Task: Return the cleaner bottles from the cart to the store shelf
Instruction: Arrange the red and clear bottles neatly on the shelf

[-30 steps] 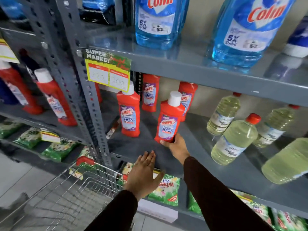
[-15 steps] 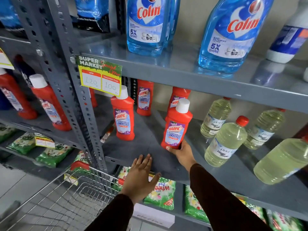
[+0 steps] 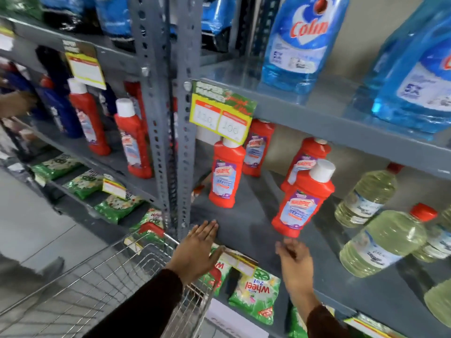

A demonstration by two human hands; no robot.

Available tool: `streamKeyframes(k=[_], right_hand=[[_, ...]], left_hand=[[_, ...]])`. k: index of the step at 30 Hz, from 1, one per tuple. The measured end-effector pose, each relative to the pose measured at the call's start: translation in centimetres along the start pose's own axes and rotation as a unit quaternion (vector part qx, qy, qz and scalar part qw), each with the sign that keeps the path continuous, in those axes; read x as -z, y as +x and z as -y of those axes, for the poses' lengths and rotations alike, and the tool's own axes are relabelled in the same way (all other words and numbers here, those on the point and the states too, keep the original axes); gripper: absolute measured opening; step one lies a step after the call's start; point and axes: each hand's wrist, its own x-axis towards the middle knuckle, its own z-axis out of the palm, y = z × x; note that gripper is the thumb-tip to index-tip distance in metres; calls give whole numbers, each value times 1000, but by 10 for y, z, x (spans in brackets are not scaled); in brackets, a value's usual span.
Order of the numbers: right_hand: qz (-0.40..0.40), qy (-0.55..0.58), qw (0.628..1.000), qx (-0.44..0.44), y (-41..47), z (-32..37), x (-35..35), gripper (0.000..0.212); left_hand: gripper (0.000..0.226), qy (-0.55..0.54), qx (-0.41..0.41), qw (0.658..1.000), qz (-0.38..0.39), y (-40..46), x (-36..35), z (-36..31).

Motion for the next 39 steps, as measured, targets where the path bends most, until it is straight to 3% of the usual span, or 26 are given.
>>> streamKeyframes(k=[4,6,8,15,39], right_hand=[[198,7,979,45,17,24,-72,44],[225,37,972,52,31,36,-105,60],[242,49,966,71,45,45,-133,61],[209,20,974,84,58,50,-172,51],[212,-3,974,75,71,34,-121,56]], left_hand=[[71,-2,11,1000,-6,-1,1,15],[76,-8,8,1000,-12,-3,-2,12],[80,-7,4,1000,-18,-4,-4,15],[81,-7,-2,1000,-26,-6,-6,21],[82,-12,4,1000,2,-6,2,17]])
